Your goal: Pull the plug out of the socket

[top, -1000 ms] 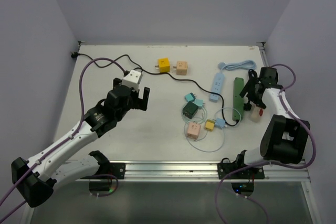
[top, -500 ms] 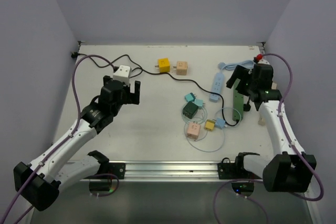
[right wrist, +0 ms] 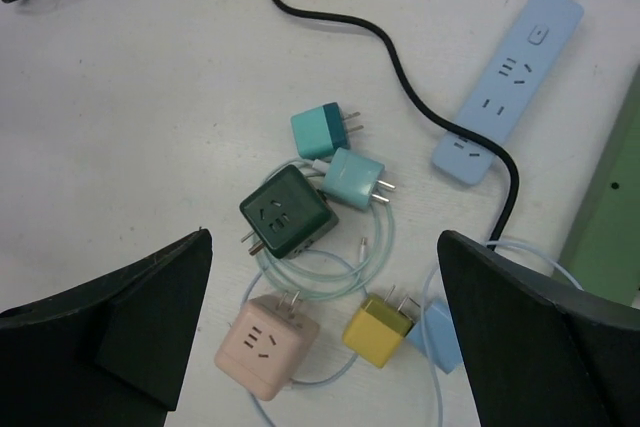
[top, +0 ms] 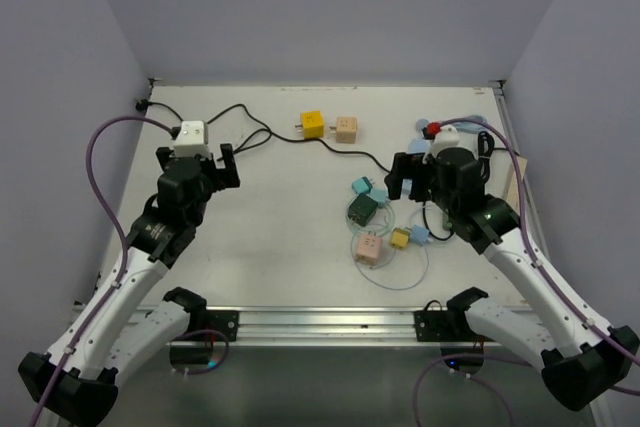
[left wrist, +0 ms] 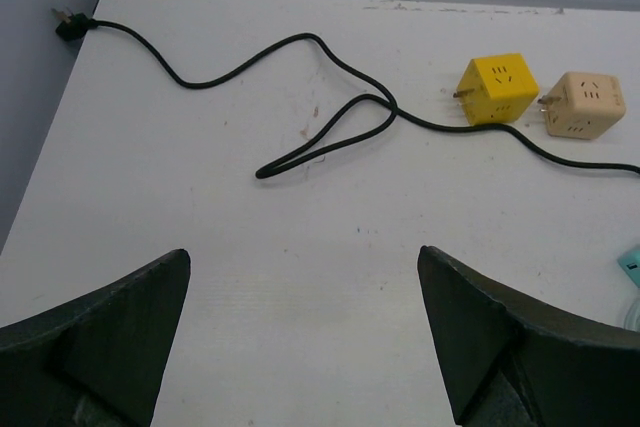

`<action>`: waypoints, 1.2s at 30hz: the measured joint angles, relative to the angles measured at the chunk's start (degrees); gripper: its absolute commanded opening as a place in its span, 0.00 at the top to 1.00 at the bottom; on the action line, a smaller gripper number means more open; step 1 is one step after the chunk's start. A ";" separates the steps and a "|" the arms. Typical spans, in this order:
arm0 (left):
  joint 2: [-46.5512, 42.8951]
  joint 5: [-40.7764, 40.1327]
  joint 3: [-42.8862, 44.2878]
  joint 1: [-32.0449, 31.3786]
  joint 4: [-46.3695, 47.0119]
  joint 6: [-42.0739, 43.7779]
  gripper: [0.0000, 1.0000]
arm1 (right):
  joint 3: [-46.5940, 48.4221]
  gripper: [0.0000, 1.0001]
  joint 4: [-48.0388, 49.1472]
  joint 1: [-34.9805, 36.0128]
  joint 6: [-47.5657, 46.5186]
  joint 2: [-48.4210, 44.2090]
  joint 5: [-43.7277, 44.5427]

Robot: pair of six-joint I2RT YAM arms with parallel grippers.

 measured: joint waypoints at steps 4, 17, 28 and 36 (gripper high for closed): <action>-3.04 -0.98 -0.90 0.00 0.98 -0.11 0.00 | -0.57 0.01 -0.11 0.13 -0.04 -4.37 4.94; -2.54 -1.55 -1.01 -0.02 1.86 -0.13 0.00 | -0.22 0.01 -3.58 0.13 5.14 -0.31 19.69; -2.21 -1.46 -1.01 -0.02 1.86 -0.09 0.00 | -0.22 0.01 -4.39 0.13 6.93 -0.96 23.19; -2.03 -1.40 -1.01 -0.02 1.86 -0.07 0.00 | -0.22 0.01 -4.44 0.13 7.17 -0.81 24.09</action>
